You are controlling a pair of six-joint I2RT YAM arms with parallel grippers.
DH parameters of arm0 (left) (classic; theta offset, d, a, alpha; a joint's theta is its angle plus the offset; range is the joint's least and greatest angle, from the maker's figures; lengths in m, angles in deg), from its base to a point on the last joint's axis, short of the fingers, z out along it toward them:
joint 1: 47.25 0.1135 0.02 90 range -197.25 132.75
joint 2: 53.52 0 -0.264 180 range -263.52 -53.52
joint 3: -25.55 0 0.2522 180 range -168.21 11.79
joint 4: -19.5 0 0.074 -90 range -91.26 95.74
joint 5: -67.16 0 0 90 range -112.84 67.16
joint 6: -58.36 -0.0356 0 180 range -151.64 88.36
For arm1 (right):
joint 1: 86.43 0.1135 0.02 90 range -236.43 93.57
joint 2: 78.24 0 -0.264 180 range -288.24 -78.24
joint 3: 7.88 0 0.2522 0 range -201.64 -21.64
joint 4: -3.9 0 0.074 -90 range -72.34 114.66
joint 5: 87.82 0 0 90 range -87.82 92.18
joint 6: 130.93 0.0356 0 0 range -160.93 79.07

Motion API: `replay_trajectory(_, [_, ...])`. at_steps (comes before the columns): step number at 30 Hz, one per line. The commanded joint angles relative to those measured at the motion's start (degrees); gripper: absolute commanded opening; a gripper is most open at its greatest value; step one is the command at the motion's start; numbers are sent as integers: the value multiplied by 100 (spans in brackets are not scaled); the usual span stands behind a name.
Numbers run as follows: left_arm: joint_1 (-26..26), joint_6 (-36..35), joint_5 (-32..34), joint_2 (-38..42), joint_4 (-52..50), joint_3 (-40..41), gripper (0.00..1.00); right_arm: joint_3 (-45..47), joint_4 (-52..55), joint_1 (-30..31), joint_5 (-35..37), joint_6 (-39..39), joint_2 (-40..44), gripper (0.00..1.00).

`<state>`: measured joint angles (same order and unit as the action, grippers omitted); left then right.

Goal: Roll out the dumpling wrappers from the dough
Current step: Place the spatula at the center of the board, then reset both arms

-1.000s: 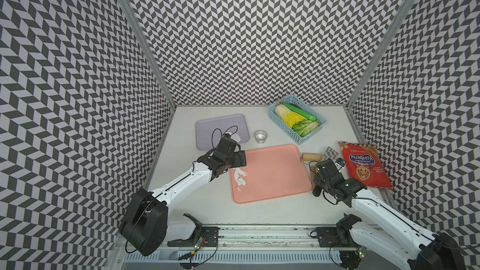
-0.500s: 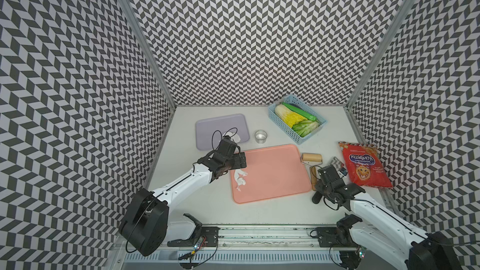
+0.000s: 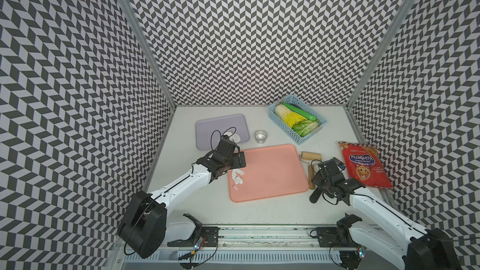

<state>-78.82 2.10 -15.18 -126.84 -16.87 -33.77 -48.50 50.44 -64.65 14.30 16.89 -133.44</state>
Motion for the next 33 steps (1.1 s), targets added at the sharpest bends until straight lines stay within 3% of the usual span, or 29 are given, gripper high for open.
replay_trajectory(1, [90, -83, 411, 184, -309, -412, 100, -436, -66, 1, -104, -341, 228, 75])
replay_trajectory(2, [148, -112, 495, 193, -388, -522, 100, -549, -138, 1, -103, -413, 259, 95])
replay_trajectory(3, [227, -147, 561, 204, -438, -613, 100, -671, -216, -6, -88, -498, 259, 99])
replay_trajectory(9, [1119, -444, 859, 186, -528, -1118, 100, -1551, -913, 0, 133, -1325, -396, 99])
replay_trajectory(14, [1576, -974, 1645, 125, -111, -1278, 100, -2028, -1744, -3, 1016, -2117, -1000, 100])
replay_trajectory(19, [1892, -2182, 2402, 282, 1756, -359, 100, -1354, -3614, -3, 2585, -3237, -1052, 100])
replay_trajectory(23, [2437, -2492, 2561, 21, 2978, 357, 100, -606, -4994, -113, 3666, -3919, -1204, 99])
replay_trajectory(27, [2595, -2605, 2375, -384, 4078, 834, 100, -152, -5680, -381, 3895, -4164, -1487, 99])
replay_trajectory(33, [2548, -3067, 1986, -835, 6377, 1873, 99, 797, -7370, -668, 3491, -4666, -1875, 100])
